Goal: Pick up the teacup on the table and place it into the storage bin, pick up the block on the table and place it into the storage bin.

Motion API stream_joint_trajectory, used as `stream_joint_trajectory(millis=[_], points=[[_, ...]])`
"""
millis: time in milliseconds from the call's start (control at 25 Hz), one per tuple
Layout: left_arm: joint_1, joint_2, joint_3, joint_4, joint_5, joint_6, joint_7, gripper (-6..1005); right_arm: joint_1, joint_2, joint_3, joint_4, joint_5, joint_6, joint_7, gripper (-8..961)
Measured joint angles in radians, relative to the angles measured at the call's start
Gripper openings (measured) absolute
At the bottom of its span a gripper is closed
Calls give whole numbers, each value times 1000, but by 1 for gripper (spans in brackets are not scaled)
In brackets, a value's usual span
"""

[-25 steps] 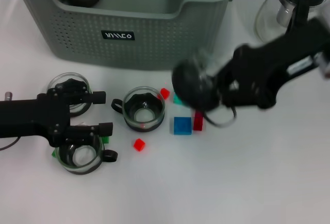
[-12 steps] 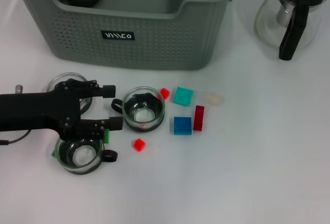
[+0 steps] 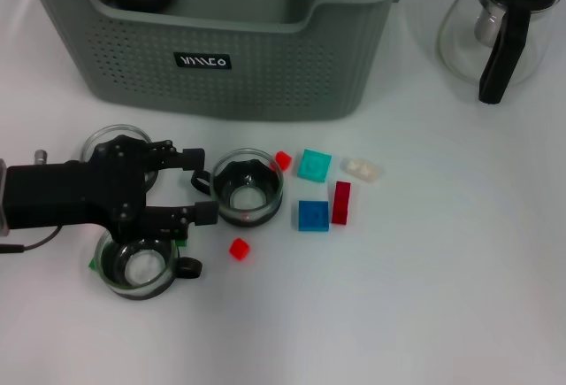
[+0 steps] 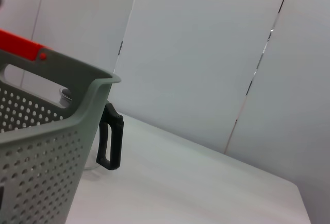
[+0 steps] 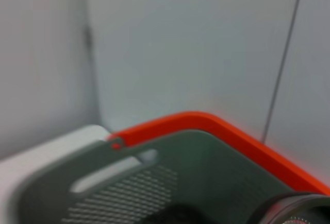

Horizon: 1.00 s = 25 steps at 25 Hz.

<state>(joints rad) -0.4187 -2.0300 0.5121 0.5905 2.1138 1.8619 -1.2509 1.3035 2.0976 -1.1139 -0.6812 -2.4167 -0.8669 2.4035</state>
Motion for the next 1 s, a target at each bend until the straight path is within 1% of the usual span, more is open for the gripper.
stream_joint_trajectory(millis=[80,160,240,360,720,1000], points=[[2,-3,-1,0,0,0,0,827,44,2,-17,92,-26,74,1,57],[4,-7,-10,0,0,0,0,827,67,4,-62,168,-32,145,1,56],[6,-11,-24,0,0,0,-1,826,77,8,-100,222,-30,199,6,56],[6,-15,-34,0,0,0,-1,826,88,9,-117,283,-27,242,9,56],[2,-19,-33,0,6,1,-1,827,72,10,-118,346,-29,247,2,56],[0,-20,-34,0,8,0,1,826,58,10,-121,358,-31,252,-1,56]])
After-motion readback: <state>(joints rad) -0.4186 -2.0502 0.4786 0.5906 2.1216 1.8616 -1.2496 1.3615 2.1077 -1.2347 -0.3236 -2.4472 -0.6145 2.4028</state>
